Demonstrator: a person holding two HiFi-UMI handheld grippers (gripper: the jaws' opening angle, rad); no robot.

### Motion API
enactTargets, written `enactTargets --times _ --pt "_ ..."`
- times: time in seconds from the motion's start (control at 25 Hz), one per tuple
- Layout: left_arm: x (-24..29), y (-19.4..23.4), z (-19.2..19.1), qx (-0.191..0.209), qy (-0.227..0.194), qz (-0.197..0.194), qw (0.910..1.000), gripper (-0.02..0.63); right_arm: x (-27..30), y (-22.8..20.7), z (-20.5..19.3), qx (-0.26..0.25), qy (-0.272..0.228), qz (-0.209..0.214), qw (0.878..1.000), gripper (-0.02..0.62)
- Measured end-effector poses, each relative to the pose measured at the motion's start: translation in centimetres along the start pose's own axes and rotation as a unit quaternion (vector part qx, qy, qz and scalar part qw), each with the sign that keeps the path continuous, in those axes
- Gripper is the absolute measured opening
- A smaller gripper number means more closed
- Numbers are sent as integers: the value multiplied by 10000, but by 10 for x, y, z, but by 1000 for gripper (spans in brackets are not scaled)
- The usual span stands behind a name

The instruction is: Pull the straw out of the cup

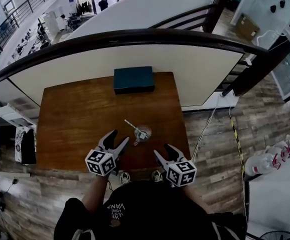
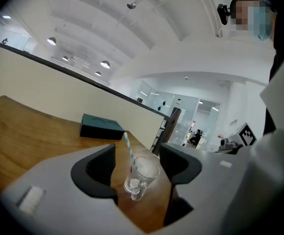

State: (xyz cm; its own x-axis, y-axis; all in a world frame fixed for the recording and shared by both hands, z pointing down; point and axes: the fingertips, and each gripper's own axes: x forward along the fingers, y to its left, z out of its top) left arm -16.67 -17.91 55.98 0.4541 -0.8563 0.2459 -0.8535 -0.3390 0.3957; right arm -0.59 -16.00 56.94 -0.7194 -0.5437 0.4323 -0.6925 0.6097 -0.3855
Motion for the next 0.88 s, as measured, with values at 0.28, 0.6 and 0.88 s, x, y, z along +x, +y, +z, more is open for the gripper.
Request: enactTargets --times 0.28,0.6,0.88 --pt "25 10 -6 92 402 -542 9977 268 -4 7 -2 208 -263 -531 9980 219" --pt "50 10 -12 191 663 -978 9928 268 -18 3 -15 521 -461 -1109 9914 219" --pt "61 13 -21 230 830 -1130 9899 267 -25 5 -23 640 -538 -1369 9870 219"
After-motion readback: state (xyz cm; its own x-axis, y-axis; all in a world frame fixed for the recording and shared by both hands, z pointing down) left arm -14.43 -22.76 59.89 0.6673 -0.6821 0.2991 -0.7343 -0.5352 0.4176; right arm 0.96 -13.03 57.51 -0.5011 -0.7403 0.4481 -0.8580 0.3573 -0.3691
